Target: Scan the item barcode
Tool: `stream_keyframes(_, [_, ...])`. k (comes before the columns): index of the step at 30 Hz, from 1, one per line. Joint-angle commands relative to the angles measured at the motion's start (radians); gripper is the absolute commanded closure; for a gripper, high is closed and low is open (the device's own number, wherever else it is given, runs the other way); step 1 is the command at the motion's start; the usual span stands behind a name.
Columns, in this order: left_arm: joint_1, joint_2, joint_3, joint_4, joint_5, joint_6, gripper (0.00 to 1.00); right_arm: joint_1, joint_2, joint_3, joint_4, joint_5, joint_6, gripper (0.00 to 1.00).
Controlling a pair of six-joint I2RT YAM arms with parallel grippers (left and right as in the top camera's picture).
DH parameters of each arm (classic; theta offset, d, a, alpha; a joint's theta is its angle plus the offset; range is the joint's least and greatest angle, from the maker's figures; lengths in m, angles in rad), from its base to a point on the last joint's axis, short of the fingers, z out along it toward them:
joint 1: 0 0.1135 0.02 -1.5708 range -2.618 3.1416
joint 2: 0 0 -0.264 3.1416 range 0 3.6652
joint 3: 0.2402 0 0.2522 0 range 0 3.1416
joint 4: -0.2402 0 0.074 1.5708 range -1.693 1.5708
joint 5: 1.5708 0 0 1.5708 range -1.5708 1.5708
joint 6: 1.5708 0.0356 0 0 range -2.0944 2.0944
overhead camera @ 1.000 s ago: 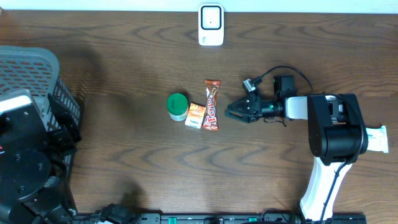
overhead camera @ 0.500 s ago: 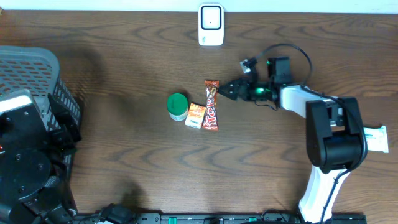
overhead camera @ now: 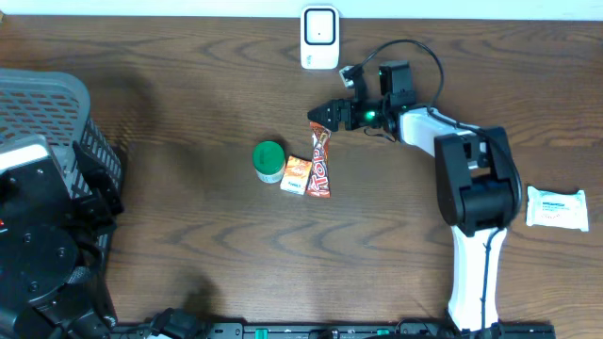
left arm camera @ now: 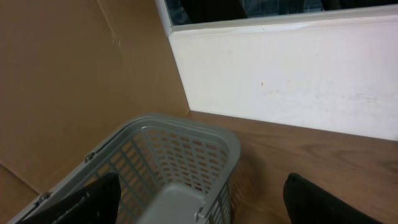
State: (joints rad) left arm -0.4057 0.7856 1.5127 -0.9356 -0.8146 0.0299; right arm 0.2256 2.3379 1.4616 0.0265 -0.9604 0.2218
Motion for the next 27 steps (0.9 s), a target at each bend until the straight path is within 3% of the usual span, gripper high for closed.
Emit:
stream_keyframes(1, [0.003, 0.002, -0.004, 0.0, -0.009, -0.002, 0.16, 0.005, 0.163, -0.034, -0.095, -0.008, -0.01, 0.13])
stream_keyframes(7, [0.003, 0.002, -0.004, 0.0, -0.009, -0.002, 0.16, -0.01, 0.164, -0.035, -0.34, 0.117, -0.198, 0.12])
stream_keyframes(12, [0.003, 0.002, -0.004, 0.0, -0.009, -0.002, 0.16, -0.021, 0.164, -0.035, -0.44, 0.126, -0.307, 0.08])
stream_keyframes(18, [0.003, 0.002, -0.004, 0.0, -0.009, -0.002, 0.16, -0.018, 0.164, -0.035, -0.414, 0.148, -0.305, 0.01])
stream_keyframes(27, [0.003, 0.002, -0.004, 0.0, -0.009, -0.002, 0.16, 0.014, 0.171, -0.035, -0.411, 0.225, -0.282, 0.04])
